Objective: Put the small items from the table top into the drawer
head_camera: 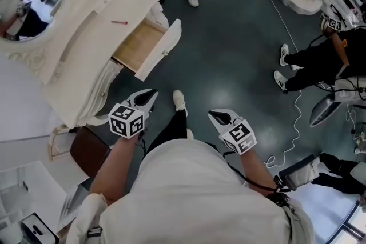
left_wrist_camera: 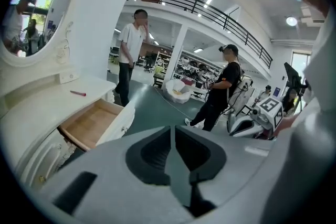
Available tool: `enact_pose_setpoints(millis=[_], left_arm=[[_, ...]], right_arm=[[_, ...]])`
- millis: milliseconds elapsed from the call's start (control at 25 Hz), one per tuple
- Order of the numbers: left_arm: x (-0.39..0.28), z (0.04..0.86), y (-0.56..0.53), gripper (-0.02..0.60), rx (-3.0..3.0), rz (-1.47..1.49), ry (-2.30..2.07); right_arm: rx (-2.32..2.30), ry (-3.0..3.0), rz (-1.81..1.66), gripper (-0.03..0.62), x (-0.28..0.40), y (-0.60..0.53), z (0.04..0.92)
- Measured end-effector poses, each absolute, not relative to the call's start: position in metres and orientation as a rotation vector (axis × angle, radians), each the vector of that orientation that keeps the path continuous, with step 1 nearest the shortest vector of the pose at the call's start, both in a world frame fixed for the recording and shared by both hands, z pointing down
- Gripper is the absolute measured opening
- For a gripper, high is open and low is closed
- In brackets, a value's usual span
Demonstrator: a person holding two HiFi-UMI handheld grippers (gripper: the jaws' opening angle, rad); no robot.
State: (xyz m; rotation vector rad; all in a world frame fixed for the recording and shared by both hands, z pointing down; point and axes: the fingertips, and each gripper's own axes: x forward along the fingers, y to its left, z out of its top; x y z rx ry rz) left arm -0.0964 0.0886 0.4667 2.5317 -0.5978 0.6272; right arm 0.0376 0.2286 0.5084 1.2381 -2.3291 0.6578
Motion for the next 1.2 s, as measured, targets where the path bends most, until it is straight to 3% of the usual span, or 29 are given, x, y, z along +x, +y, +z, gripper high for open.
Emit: enact_pose_setpoints(millis=[360, 680, 1200], left_arm=[[-0.086, 0.474, -0.112, 0.048, 2.357, 0.439, -0.873], [-0.114, 0.499, -0.289, 0.074, 2.167, 0.340, -1.167], [-0.160, 0.577, -0.426, 0.074, 1.768, 0.404, -1.552]], right_arm=[[1.093, -2.318, 0.543, 0.002, 0.091, 0.071, 0.490], [0.966, -2.348, 0.487, 0.002, 0.109, -0.083, 0.477], [0.547, -2.331, 0.267, 0.002, 0.137, -0.197, 0.484]])
